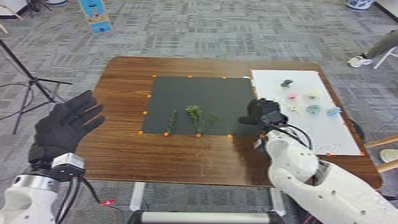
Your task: Arrange flowers
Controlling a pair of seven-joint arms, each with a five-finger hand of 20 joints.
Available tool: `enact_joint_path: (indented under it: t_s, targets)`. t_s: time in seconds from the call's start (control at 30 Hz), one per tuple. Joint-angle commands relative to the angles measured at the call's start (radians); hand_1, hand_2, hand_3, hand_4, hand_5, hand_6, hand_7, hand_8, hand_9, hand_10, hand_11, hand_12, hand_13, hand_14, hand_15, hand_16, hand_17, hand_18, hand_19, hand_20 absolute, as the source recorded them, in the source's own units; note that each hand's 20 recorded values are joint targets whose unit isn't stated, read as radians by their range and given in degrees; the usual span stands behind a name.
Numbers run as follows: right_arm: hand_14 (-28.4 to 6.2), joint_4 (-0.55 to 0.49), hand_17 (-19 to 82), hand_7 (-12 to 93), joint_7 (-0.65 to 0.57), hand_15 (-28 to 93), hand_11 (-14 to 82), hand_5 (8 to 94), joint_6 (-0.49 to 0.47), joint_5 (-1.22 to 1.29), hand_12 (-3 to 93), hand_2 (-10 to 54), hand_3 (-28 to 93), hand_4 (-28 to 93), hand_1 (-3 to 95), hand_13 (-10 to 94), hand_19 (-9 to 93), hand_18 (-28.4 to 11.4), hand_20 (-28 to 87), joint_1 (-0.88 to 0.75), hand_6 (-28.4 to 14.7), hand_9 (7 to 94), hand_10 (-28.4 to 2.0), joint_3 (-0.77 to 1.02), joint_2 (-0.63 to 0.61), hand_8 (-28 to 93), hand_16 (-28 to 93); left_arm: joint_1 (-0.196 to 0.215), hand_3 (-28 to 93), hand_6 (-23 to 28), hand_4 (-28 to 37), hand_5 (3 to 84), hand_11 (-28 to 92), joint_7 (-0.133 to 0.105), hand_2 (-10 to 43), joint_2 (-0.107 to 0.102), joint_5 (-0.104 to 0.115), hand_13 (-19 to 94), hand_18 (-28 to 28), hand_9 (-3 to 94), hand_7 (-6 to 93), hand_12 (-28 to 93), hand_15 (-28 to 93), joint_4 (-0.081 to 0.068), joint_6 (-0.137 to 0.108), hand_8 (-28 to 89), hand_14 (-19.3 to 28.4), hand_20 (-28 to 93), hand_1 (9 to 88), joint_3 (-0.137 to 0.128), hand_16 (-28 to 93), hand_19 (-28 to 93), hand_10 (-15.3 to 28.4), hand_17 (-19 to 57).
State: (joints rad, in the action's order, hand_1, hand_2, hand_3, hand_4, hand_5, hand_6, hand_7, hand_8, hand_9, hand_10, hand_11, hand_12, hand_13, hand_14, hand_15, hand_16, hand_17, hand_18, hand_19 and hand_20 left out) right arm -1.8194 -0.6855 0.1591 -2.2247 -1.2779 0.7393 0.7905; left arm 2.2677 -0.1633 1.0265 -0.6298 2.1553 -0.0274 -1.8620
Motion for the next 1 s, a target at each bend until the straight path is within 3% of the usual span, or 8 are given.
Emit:
enact_joint_path:
  t_s: [0.03,0.4,0.6,0.77,0.97,1.0]
  targets:
    - [-13.8,-0.052,27,49,-0.040,84,63.3,66.7,-0.080,0.030,57.4,-9.5,65,-28,27.5,64,76,-20.2,39,0.004,-2.6,65.9,-13.7,0.078,-0.067,-11,46,0.007,72,3.8,-28.3,35.2,23,0.004,-9.1,0.005,0.001,24,20.8,28.2,21.1,18,31,0.002,0.002,-10,13.0,13,23.7,-0.007,2,44,11.4,-8.8]
    - [-14.5,0.076,25,32,-0.119,82,60.7,66.2,-0.248,0.088,56.9,-9.5,61,-28,26.3,60,75,-21.5,38,0.058,-4.5,62.4,-15.3,0.036,0.008,-8,46,0.007,72,3.8,-28.3,35.2,23,0.000,-9.1,0.005,0.002,24,20.7,28.1,21.3,18,31,0.006,0.000,-10,13.0,13,23.9,-0.008,2,44,11.3,-8.8]
    - [-15.4,0.125,24,27,-0.136,81,59.7,64.7,-0.276,0.113,56.9,-9.5,56,-28,26.6,59,74,-21.9,38,0.086,-5.2,60.5,-15.8,0.008,0.041,-6,45,0.008,72,3.8,-28.3,35.1,23,0.001,-9.0,0.005,0.003,24,20.8,28.2,21.3,18,31,0.006,-0.001,-10,13.0,13,23.7,-0.007,2,44,11.3,-8.8]
    - [-15.4,0.141,24,28,-0.142,81,59.9,64.9,-0.312,0.093,56.1,-9.5,69,-28,23.6,59,74,-21.9,38,0.107,-4.7,60.6,-15.6,-0.029,0.062,-6,44,0.007,72,3.9,-28.3,35.2,23,0.002,-8.9,0.005,0.003,24,20.7,28.2,21.1,18,31,0.005,0.000,-10,13.1,13,23.7,-0.007,2,44,11.3,-8.8]
    - [-13.8,0.131,25,40,-0.095,81,60.5,67.3,-0.362,0.106,55.7,-9.5,76,-28,31.2,61,75,-21.3,37,0.105,-2.8,63.5,-14.5,-0.065,0.079,-8,44,0.011,72,3.8,-28.3,35.2,23,0.003,-8.9,0.007,0.004,24,20.8,28.2,21.1,18,31,0.007,0.000,-10,13.0,13,23.6,-0.007,2,44,11.4,-8.8]
    - [-13.4,0.129,25,41,-0.084,81,60.7,67.1,-0.368,0.107,55.6,-9.5,75,-28,33.3,61,75,-21.1,37,0.105,-2.3,64.1,-14.2,-0.072,0.081,0,44,0.011,72,3.8,-28.3,35.2,23,0.005,-8.9,0.007,0.003,24,20.8,28.2,21.1,18,31,0.007,0.001,-10,13.0,13,23.6,-0.007,2,44,11.3,-8.8]
